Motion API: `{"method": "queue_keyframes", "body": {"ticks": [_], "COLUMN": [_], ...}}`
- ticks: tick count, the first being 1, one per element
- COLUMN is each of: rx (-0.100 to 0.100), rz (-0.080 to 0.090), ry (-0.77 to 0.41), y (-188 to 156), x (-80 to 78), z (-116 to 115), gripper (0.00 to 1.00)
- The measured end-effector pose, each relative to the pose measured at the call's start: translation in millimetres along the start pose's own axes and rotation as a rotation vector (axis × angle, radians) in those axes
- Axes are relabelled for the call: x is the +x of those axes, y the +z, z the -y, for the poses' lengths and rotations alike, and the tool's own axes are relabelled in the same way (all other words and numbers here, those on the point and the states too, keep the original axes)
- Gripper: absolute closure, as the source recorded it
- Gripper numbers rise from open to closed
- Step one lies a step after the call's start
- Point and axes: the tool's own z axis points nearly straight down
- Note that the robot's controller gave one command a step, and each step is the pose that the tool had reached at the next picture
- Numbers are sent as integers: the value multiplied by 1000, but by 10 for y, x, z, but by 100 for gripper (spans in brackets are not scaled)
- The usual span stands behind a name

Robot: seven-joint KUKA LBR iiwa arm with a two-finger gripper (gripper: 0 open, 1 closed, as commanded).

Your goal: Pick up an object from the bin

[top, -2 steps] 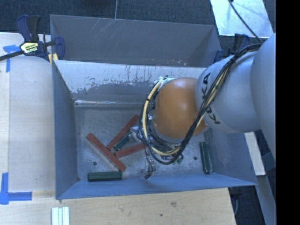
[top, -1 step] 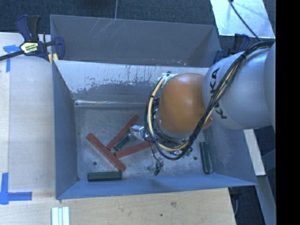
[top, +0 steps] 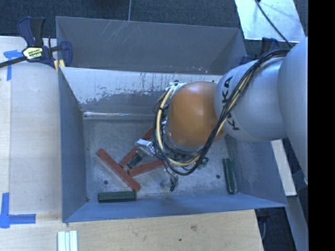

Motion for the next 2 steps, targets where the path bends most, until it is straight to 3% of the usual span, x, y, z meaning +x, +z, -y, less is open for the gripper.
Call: {"method": "queue_keyframes", "body": {"ticks": [1, 2], "rx": [2, -3], "rz": [1, -3], "ry": [-246, -243], "y": [-18, -8], "x": [170, 184], "z": [-416, -429], "gripper": [0, 100]}}
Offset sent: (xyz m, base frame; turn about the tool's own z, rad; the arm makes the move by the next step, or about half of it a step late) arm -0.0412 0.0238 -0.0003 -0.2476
